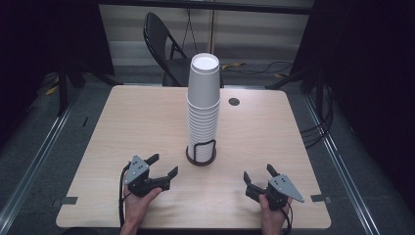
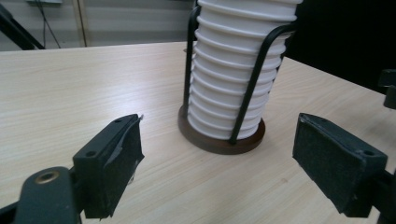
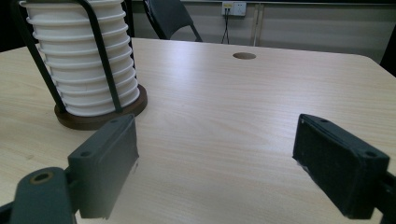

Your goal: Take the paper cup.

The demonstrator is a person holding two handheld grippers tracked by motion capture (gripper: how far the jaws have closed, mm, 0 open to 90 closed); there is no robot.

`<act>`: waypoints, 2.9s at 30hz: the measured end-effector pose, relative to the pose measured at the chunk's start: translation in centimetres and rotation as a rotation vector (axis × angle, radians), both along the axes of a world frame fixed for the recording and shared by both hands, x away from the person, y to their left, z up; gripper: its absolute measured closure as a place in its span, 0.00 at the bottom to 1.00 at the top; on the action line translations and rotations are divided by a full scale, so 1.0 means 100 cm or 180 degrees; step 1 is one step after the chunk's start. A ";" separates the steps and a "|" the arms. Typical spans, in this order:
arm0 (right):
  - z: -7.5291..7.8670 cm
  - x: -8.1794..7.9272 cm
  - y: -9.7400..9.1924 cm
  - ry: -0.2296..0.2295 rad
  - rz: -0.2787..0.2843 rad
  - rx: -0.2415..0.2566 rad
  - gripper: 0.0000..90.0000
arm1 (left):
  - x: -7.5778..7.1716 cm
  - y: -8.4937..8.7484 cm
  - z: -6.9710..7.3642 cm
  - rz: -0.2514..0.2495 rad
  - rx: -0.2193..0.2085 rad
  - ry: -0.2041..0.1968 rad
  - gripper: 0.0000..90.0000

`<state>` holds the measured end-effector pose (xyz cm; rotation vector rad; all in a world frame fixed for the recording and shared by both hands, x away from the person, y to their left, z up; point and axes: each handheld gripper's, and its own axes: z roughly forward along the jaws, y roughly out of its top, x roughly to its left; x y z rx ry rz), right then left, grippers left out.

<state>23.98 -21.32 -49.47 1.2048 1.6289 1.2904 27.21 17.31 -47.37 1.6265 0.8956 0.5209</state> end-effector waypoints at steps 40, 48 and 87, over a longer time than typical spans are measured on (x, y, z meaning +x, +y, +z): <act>0.000 -0.001 0.000 -0.0023 -0.0043 0.0004 0.15 | 0.016 -0.013 0.080 -0.0449 -0.0001 -0.0445 0.18; 0.000 -0.001 0.000 -0.0022 -0.0046 0.0010 0.15 | 0.023 -0.018 0.106 -0.0566 -0.0038 -0.0579 0.18; 0.000 -0.001 -0.001 -0.0026 -0.0005 0.0035 0.15 | 0.072 -0.032 0.194 -0.0857 -0.0165 -0.0769 0.17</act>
